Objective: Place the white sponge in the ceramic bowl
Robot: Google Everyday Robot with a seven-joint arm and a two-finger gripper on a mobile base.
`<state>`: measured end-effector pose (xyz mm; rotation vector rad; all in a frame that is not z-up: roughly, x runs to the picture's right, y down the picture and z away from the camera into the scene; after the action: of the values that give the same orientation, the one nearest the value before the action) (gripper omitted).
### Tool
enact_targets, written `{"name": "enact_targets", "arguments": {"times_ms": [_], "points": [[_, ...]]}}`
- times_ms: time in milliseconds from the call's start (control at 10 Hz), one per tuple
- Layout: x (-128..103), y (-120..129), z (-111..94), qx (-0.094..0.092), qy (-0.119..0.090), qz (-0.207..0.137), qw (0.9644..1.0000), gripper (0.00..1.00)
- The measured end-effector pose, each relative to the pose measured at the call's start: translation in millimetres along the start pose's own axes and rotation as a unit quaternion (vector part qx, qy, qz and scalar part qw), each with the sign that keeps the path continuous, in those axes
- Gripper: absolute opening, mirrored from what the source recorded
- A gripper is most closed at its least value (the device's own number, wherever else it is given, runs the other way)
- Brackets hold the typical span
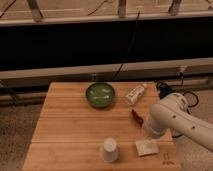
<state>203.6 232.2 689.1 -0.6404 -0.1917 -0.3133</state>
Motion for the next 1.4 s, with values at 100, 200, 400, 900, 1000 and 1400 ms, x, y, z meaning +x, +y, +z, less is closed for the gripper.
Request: {"name": "enact_targets", "arguments": {"times_ms": [100,200,400,900,1000,1400], "points": [[0.9,1.5,3.5,-0.004,-0.002,0.001,1.0,0.56],[2.0,2.6,5.3,-0.007,-0.003,0.003,1.0,0.65],[4.0,5.6,11.1,-0.012,-0.007,0.006,0.9999,0.79],[5.1,16.1,24.8,0.007,-0.026,0.0,0.9996,0.8],[5.5,18.2,28.4,0.013,-0.027,-0.003,0.9995,0.8],[2.7,24.4,51.7,0.018,-0.021,-0.023,0.9993,0.8]]}}
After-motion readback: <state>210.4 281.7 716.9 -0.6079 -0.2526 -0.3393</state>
